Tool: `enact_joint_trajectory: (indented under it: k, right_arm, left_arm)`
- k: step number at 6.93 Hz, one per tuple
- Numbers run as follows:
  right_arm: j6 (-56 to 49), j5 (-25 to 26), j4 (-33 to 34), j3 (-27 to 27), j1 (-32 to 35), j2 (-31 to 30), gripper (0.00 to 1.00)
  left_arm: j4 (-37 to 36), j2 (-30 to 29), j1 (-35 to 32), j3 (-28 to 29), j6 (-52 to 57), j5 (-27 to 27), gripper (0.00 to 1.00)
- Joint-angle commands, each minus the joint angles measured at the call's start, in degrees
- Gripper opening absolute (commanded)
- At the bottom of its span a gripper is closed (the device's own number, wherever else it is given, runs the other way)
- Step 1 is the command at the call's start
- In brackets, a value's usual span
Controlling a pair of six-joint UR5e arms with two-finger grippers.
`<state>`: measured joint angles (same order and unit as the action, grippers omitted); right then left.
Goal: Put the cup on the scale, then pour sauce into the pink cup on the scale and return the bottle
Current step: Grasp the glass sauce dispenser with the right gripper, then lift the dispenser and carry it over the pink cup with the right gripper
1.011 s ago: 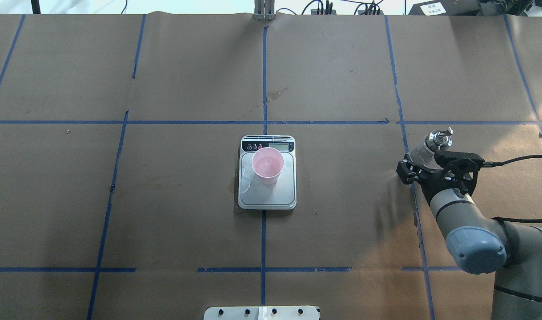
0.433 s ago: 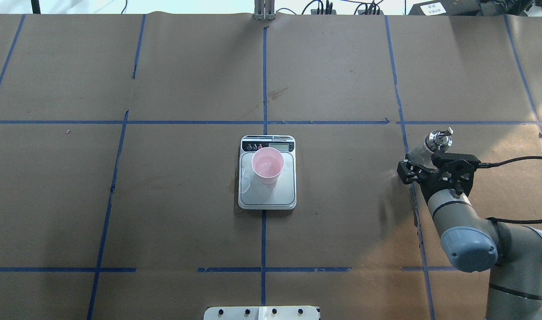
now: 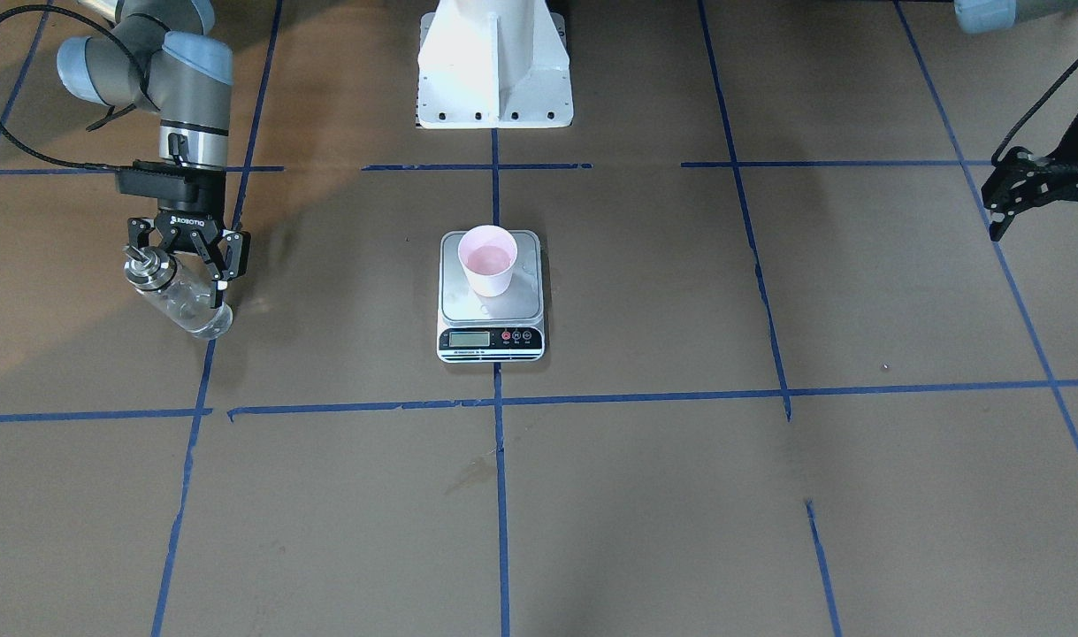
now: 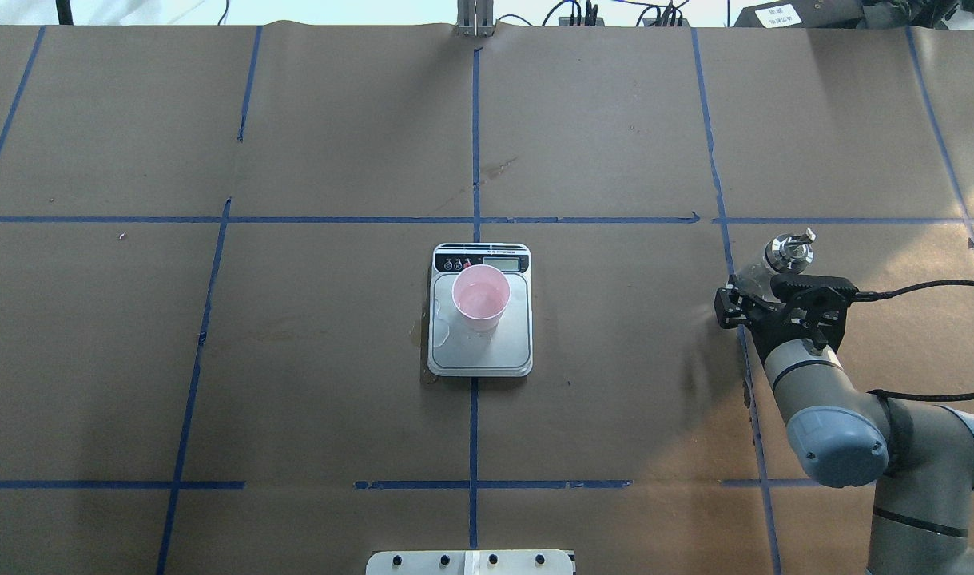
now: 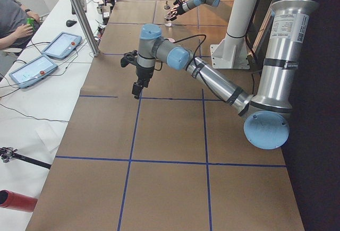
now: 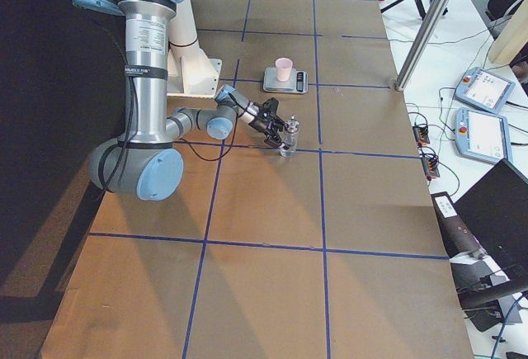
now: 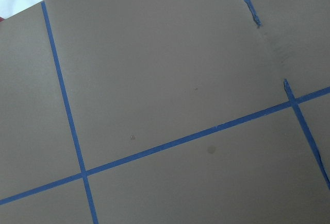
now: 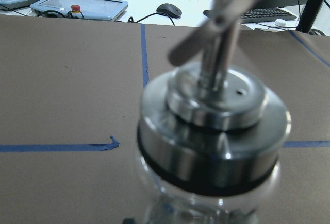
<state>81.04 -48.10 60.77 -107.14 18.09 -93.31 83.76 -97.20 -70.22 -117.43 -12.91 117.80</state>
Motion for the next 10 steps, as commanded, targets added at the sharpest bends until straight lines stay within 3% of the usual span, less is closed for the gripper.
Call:
enact_joint_trajectory:
  k: [1, 4, 6, 8, 10]
  right_arm:
    - [-3.0, -0.2, 0.0, -2.0, 0.7, 0.3, 0.0]
    - [-18.5, -0.2, 0.7, -9.6, 1.3, 1.4, 0.0]
    - [-30.4, 0.2, 0.7, -9.6, 1.2, 5.6, 0.0]
    - [-48.7, 4.4, 0.8, -9.0, 0.8, 10.6, 0.0]
    - [-55.9, 12.7, 4.6, -6.2, -3.0, 11.8, 0.0]
  left_arm:
    - [0.0, 0.0, 0.0, 0.1, -0.1, 0.1, 1.0]
    - [0.0, 0.1, 0.0, 0.2, 0.0, 0.2, 1.0]
    - [0.0, 0.2, -0.1, 0.6, 0.3, 0.1, 1.0]
    - [0.3, 2.3, -0.3, 1.6, 6.4, 0.1, 1.0]
    - [5.4, 6.3, -6.2, 4.9, 17.8, 0.2, 1.0]
